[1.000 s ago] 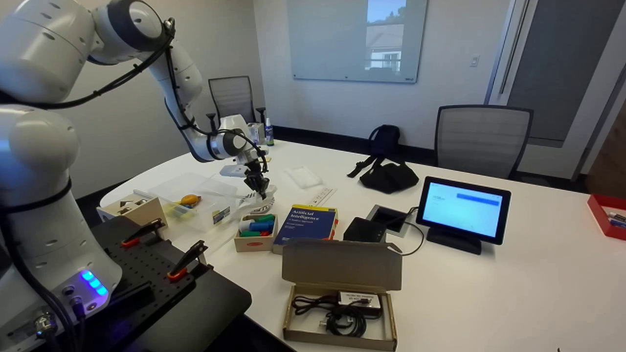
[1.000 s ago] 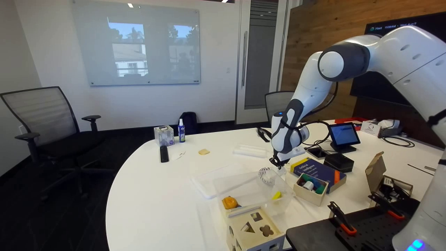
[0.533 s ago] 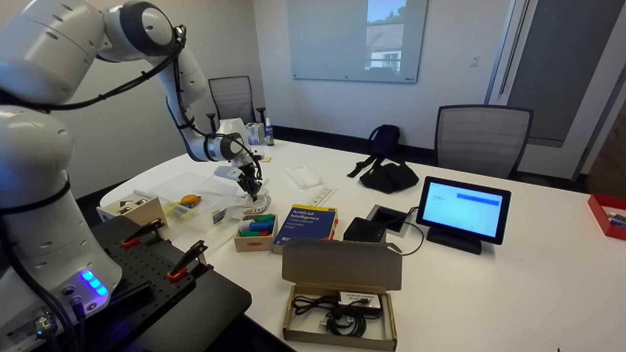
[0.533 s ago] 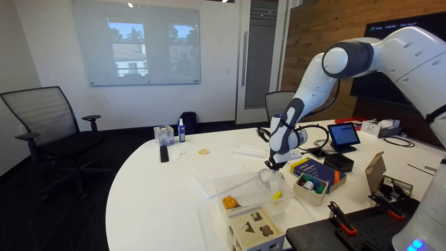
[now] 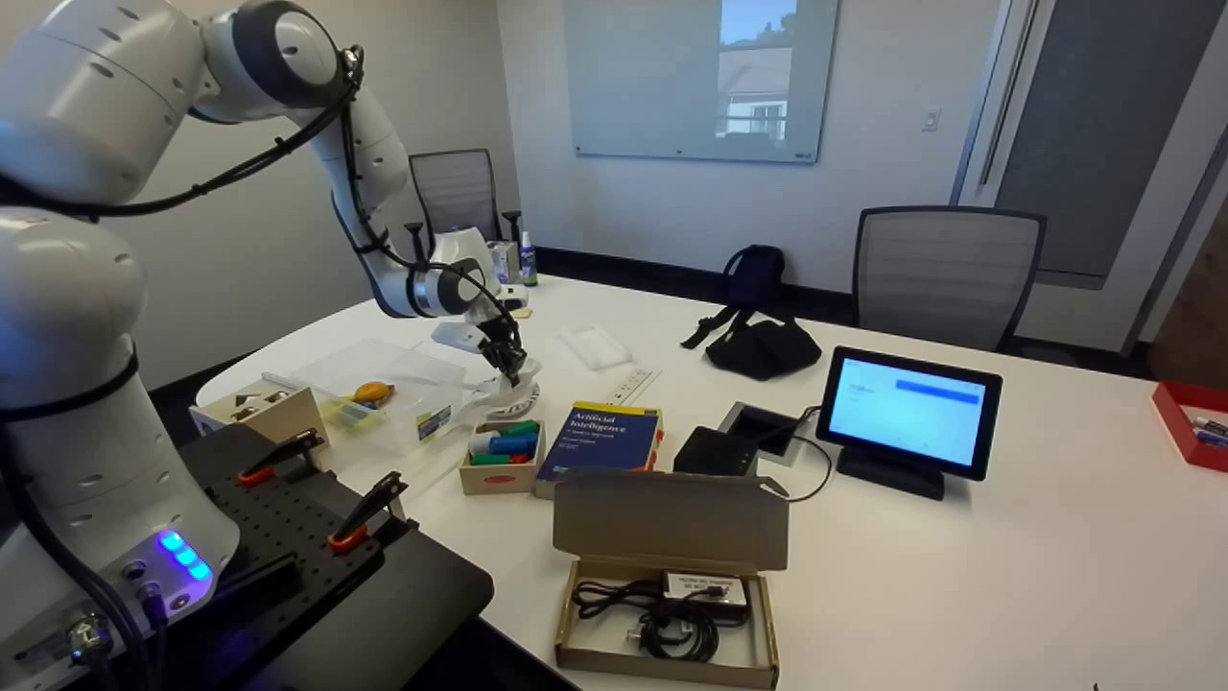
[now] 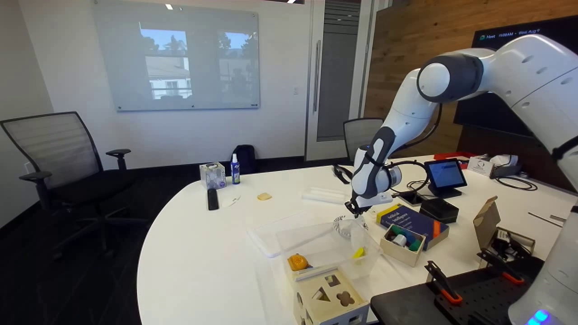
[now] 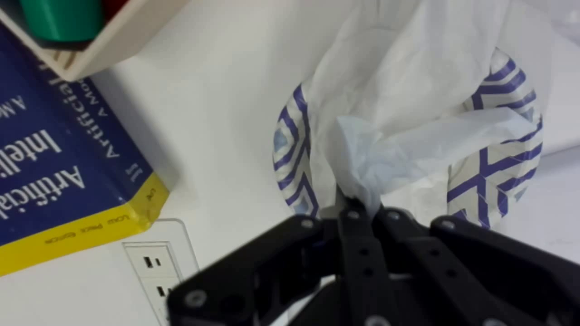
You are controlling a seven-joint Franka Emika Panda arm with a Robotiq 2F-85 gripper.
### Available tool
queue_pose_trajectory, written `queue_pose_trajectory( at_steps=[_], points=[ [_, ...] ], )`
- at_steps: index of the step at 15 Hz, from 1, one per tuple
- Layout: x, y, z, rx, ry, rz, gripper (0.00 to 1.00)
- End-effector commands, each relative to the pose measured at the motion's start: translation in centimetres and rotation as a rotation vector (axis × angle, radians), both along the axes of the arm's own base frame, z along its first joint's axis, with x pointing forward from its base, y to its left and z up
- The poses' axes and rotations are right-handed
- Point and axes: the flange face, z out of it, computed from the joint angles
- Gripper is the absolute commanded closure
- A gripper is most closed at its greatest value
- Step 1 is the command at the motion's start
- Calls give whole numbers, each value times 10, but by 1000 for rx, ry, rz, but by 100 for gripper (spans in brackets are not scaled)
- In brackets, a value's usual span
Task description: Use the napkin to wipe the white plate
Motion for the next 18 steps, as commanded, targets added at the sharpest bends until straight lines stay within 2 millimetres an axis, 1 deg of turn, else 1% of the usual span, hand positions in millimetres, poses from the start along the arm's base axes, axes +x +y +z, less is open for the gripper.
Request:
queue_pose_trajectory(
  at_steps=[1, 2, 4, 6, 7, 9, 11, 13, 14, 16, 18],
  points=[
    [-4, -5, 13, -17, 59, -1, 99],
    [-5, -6, 17, -5, 76, 8, 99],
    [-6, -6, 31, 27, 97, 38, 99],
    [-8, -5, 55, 89, 104, 105, 99],
    [-13, -6, 71, 105, 105, 133, 99],
    [-21, -14, 101, 127, 121, 162, 99],
    [-35, -27, 130, 151, 183, 200, 99],
    [-54, -36, 148, 187, 274, 249, 99],
    [-70, -38, 153, 220, 323, 293, 99],
    [-98, -43, 158, 278, 410, 360, 99],
    [-124, -45, 156, 329, 508, 411, 99]
  ],
)
